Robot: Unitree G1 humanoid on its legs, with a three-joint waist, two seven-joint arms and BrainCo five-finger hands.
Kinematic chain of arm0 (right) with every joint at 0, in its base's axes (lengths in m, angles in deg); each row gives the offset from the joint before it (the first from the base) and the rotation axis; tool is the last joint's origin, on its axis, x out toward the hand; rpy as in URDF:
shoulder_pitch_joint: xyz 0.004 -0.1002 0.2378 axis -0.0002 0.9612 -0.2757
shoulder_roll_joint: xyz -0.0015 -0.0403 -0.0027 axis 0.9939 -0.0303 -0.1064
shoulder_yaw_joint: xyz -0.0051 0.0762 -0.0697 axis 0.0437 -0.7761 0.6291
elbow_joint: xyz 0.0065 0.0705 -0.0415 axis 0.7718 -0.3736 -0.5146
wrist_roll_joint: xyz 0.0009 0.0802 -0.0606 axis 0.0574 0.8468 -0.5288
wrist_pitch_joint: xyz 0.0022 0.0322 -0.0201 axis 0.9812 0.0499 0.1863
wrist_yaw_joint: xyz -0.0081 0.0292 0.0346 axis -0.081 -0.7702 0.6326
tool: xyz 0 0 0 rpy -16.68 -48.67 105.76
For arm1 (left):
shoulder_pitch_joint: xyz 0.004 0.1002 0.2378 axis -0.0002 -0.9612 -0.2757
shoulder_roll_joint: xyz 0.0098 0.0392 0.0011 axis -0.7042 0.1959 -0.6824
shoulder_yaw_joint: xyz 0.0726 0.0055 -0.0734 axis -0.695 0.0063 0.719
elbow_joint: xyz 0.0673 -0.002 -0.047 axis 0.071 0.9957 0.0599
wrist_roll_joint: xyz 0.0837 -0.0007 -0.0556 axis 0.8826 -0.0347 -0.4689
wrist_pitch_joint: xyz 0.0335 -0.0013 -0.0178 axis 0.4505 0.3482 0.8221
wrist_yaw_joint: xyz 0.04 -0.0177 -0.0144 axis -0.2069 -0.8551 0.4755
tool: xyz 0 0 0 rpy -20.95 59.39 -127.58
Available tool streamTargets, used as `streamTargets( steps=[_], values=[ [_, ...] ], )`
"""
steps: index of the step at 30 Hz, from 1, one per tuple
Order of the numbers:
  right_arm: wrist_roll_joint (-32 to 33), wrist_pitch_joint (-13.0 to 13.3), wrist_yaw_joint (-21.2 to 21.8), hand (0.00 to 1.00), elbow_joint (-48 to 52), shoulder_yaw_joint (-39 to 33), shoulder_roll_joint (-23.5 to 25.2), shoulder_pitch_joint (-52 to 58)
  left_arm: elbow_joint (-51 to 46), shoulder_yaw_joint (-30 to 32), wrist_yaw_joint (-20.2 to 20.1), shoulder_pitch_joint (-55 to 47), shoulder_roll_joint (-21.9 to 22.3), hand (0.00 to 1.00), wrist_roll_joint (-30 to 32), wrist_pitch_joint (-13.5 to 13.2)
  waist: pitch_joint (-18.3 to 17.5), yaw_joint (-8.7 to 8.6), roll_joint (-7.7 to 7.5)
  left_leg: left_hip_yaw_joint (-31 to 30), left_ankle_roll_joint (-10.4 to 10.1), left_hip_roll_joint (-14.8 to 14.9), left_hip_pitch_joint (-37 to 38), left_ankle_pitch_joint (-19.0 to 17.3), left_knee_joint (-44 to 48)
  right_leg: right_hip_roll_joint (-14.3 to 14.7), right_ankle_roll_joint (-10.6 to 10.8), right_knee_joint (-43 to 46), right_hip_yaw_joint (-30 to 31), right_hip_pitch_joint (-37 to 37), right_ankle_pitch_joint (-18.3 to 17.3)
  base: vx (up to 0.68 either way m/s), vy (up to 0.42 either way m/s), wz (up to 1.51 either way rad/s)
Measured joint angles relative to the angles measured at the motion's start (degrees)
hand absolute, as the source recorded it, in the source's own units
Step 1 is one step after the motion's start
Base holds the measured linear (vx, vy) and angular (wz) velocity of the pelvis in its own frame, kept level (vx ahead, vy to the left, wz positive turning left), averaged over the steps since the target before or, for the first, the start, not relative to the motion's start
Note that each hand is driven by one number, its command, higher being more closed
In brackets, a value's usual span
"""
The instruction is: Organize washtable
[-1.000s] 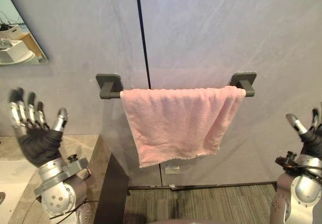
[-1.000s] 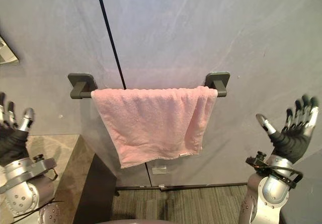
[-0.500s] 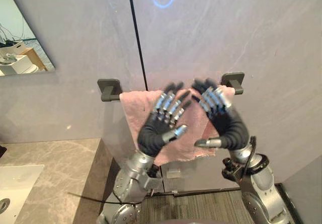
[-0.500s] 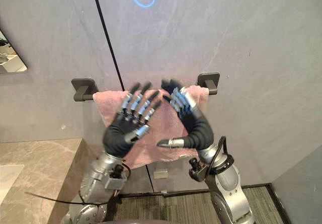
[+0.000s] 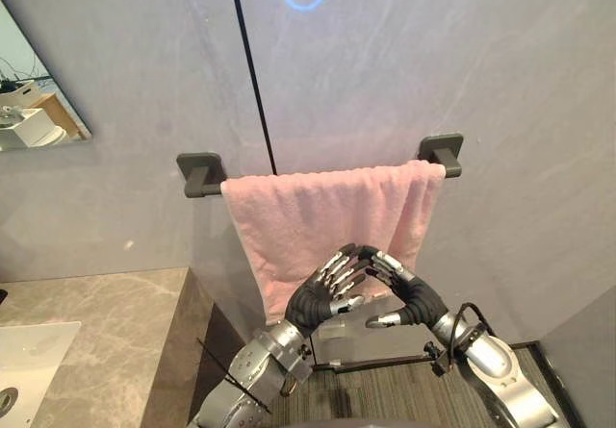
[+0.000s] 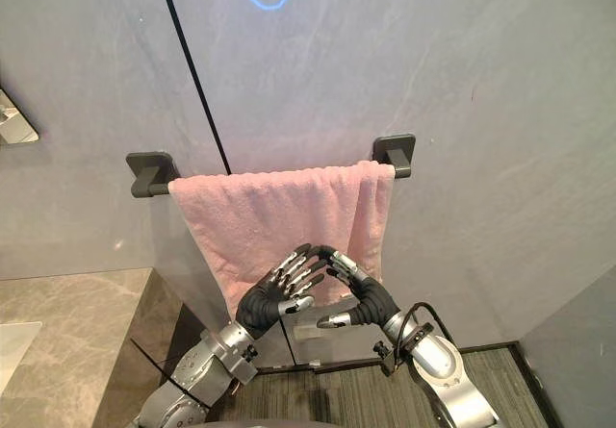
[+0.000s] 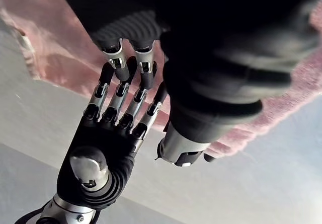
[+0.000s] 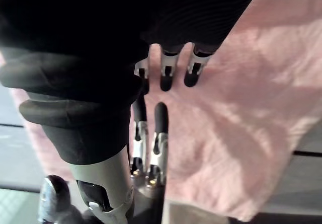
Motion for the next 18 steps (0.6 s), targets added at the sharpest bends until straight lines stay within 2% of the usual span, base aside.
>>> streamTargets(
  steps=[2,6,12,18],
  values=[
    [-2.47,-0.8,-0.75,0.0,-2.32,0.41,2.18,-1.47,1.37,0.3,0.14,0.51,1.61,0.0,1.41,0.18,0.0,0.09,0.01,-0.04,0.0,-0.03,-0.4,0.01,-0.04,-0.01,0.0,-0.55,-0.07,-0.09,0.32,-0.01,-0.006,0.02],
    [-5.77,-0.96,-3.65,0.0,-6.67,0.38,6.31,-5.82,6.1,2.55,2.99,4.08,4.92,0.0,5.96,0.11,0.09,0.19,-0.06,-0.22,0.01,-0.07,-0.79,0.03,-0.18,-0.07,-0.08,-1.0,-0.22,-0.23,0.41,-0.01,-0.006,0.02],
    [-8.73,-0.96,-6.88,0.0,-9.52,-0.98,8.93,-8.22,10.39,5.99,6.99,7.01,7.05,0.0,10.43,-0.32,0.1,0.15,-0.04,-0.76,0.0,-0.07,-1.83,0.04,-0.41,-0.02,-0.13,-1.67,-0.79,-0.82,0.43,0.01,-0.017,0.03],
    [-11.04,-0.95,-10.45,0.0,-9.64,-8.34,12.54,-8.36,11.91,10.81,10.0,7.43,7.64,0.0,14.73,-0.77,0.68,0.07,-0.95,-0.99,0.01,-0.13,-2.46,0.05,-0.38,-0.08,-0.15,-1.66,-0.99,-0.96,0.45,0.0,0.0,0.0]
  ],
)
